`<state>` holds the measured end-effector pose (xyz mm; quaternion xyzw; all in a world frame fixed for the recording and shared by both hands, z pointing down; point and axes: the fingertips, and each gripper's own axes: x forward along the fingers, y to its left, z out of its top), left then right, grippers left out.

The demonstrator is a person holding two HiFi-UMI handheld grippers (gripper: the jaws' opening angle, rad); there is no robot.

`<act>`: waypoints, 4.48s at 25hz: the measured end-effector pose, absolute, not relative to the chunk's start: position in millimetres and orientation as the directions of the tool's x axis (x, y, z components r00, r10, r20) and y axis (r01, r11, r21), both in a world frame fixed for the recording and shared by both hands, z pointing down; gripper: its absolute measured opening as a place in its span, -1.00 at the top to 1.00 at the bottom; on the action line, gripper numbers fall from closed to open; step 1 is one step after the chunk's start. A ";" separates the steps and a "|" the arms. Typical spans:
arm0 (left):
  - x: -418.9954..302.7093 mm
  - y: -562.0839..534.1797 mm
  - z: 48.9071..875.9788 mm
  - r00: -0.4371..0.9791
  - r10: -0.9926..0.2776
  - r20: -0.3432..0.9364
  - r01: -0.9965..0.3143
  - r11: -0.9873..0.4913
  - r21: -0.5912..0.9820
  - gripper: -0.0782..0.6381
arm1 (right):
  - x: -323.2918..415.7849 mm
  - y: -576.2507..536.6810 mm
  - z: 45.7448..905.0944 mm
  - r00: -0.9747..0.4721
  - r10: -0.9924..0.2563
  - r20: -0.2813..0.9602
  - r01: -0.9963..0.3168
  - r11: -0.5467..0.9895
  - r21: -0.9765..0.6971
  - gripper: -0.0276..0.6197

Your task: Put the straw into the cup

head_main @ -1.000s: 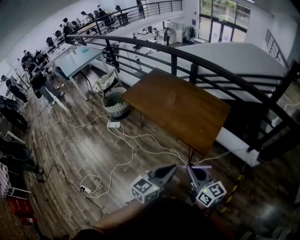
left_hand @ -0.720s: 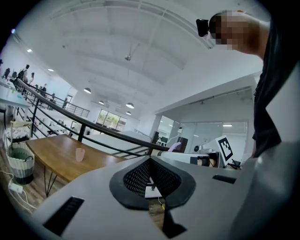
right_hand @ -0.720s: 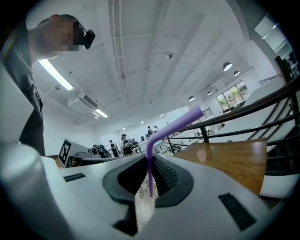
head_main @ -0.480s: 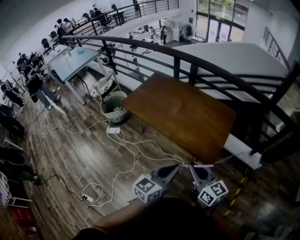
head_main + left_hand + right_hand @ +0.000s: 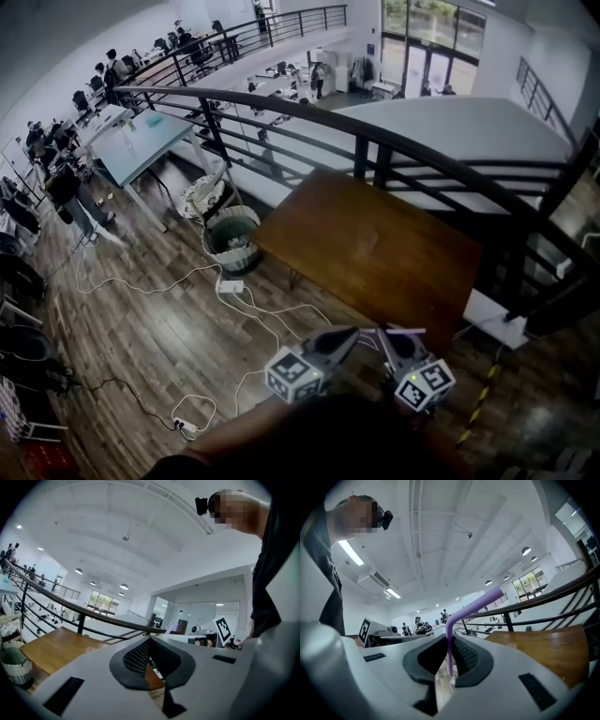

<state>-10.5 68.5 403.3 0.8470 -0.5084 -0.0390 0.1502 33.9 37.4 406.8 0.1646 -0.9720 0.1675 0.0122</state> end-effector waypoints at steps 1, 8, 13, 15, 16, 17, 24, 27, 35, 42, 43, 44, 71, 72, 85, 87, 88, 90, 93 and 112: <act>-20.6 67.7 402.3 0.481 -0.873 0.085 -0.850 -0.440 0.290 0.75 | 24.1 36.6 405.7 -0.945 -0.317 0.079 -0.325 0.889 -0.322 0.80; -64.5 59.1 407.3 0.482 -0.872 0.083 -0.847 -0.440 0.297 0.75 | -19.3 28.0 408.1 -0.943 -0.320 0.087 -0.331 0.887 -0.321 0.80; -69.9 48.4 416.6 0.487 -0.869 0.090 -0.842 -0.439 0.312 0.75 | -23.2 20.0 415.2 -0.940 -0.324 0.104 -0.339 0.880 -0.331 0.80; -73.9 41.6 421.0 0.489 -0.867 0.096 -0.840 -0.438 0.320 0.75 | -27.5 12.3 419.8 -0.940 -0.325 0.107 -0.342 0.874 -0.346 0.80; -76.4 38.3 422.9 0.488 -0.867 0.099 -0.840 -0.437 0.321 0.75 | -30.0 7.9 421.4 -0.939 -0.325 0.108 -0.342 0.871 -0.351 0.80; -78.5 35.2 423.8 0.487 -0.868 0.102 -0.841 -0.434 0.322 0.75 | -31.8 3.5 422.0 -0.939 -0.326 0.111 -0.344 0.871 -0.352 0.80; -93.2 0.3 420.2 0.468 -0.876 0.116 -0.850 -0.410 0.329 0.75 | -49.3 -33.3 417.8 -0.945 -0.306 0.113 -0.326 0.876 -0.355 0.80; -99.1 -24.8 425.7 0.459 -0.880 0.122 -0.855 -0.400 0.330 0.75 | -55.2 -58.8 420.6 -0.948 -0.298 0.113 -0.319 0.878 -0.358 0.80; -91.9 -98.4 422.5 0.446 -0.888 0.113 -0.864 -0.394 0.312 0.75 | -50.6 -131.6 415.6 -0.956 -0.278 0.098 -0.295 0.890 -0.348 0.80; -66.9 -166.3 416.5 0.443 -0.891 0.096 -0.867 -0.398 0.301 0.75 | -18.2 -200.9 409.4 -0.951 -0.297 0.085 -0.308 0.891 -0.335 0.80; -65.2 -173.8 416.1 0.440 -0.893 0.094 -0.868 -0.396 0.301 0.75 | -14.9 -208.4 409.1 -0.950 -0.300 0.084 -0.310 0.890 -0.335 0.80; -63.6 -181.1 416.4 0.438 -0.894 0.094 -0.868 -0.393 0.303 0.75 | -11.4 -215.6 409.4 -0.949 -0.303 0.083 -0.313 0.888 -0.337 0.80; -95.0 -318.1 437.8 0.649 -0.746 0.145 -0.743 -0.582 0.330 0.75 | -21.5 -342.1 433.0 -0.823 -0.558 0.112 -0.552 0.734 -0.396 0.80; -101.8 -323.5 439.6 0.657 -0.738 0.150 -0.737 -0.590 0.330 0.75 | -26.8 -346.8 435.2 -0.816 -0.566 0.115 -0.560 0.726 -0.398 0.80; -173.1 -386.6 492.8 0.745 -0.617 0.255 -0.667 -0.672 0.322 0.75 | -87.4 -400.2 484.2 -0.733 -0.645 0.215 -0.671 0.636 -0.381 0.80; -177.7 -393.9 504.1 0.756 -0.597 0.269 -0.654 -0.679 0.332 0.75 | -92.7 -405.3 498.0 -0.722 -0.648 0.240 -0.685 0.621 -0.381 0.80; -179.5 -396.3 509.4 0.761 -0.587 0.275 -0.648 -0.683 0.336 0.75 | -94.4 -406.5 505.4 -0.717 -0.649 0.255 -0.692 0.613 -0.381 0.80; -181.0 -400.1 520.8 0.773 -0.566 0.286 -0.634 -0.695 0.339 0.75 | -95.0 -408.4 519.0 -0.705 -0.651 0.282 -0.704 0.594 -0.389 0.80; -185.2 -407.8 546.7 0.787 -0.531 0.315 -0.615 -0.715 0.333 0.75 | -95.9 -415.3 539.2 -0.688 -0.656 0.311 -0.721 0.565 -0.402 0.80; -200.0 -415.3 629.2 0.811 -0.442 0.384 -0.574 -0.727 0.375 0.75 | -114.2 -424.0 629.9 -0.631 -0.623 0.461 -0.774 0.545 -0.323 0.80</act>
